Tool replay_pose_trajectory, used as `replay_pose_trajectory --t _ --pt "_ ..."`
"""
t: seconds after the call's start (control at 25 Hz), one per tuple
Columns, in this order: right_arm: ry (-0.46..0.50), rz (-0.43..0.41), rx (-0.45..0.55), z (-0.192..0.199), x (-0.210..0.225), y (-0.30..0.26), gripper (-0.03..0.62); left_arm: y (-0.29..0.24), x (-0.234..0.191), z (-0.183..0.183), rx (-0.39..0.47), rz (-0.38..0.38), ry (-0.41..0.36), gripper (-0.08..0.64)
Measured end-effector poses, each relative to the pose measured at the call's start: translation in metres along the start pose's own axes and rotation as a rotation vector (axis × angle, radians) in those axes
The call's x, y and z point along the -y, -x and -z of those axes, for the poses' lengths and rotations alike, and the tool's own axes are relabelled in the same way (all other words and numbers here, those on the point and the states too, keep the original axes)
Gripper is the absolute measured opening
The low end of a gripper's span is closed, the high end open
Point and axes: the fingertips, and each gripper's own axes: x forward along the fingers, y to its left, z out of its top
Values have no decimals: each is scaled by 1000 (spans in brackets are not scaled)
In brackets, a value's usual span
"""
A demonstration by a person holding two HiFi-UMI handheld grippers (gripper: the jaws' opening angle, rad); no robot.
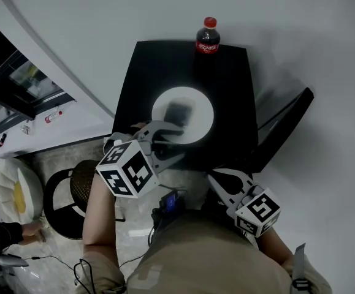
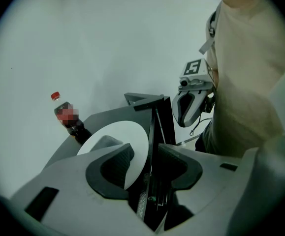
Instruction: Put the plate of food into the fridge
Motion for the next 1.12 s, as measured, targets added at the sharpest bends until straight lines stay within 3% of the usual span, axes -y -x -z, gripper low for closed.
replay_pose_trajectory --t 0.2,0.52,0.68,0.8,0.96,1.0,1.04,1.12 --pt "-9 3 5 -1 0 -1 21 -5 -9 6 -84 -60 -57 160" --pt "-31 4 2 -1 3 -3 21 -4 -7 5 -67 -85 -51 124" --pt "-95 -21 24 -7 1 -4 21 4 2 6 -46 -71 -57 121" --pt "-223 -42 70 -16 6 -5 23 13 13 6 -14 -49 -60 121" --pt "-526 -134 177 -37 14 -8 26 20 22 4 42 -26 -48 110" --pt "-591 -154 195 -41 17 -10 50 21 23 4 56 -24 -44 107" --pt "-642 -169 204 -44 19 -12 116 22 25 3 69 -24 -42 107" --pt "-707 -176 206 -47 23 -18 155 24 27 2 90 -25 -42 107"
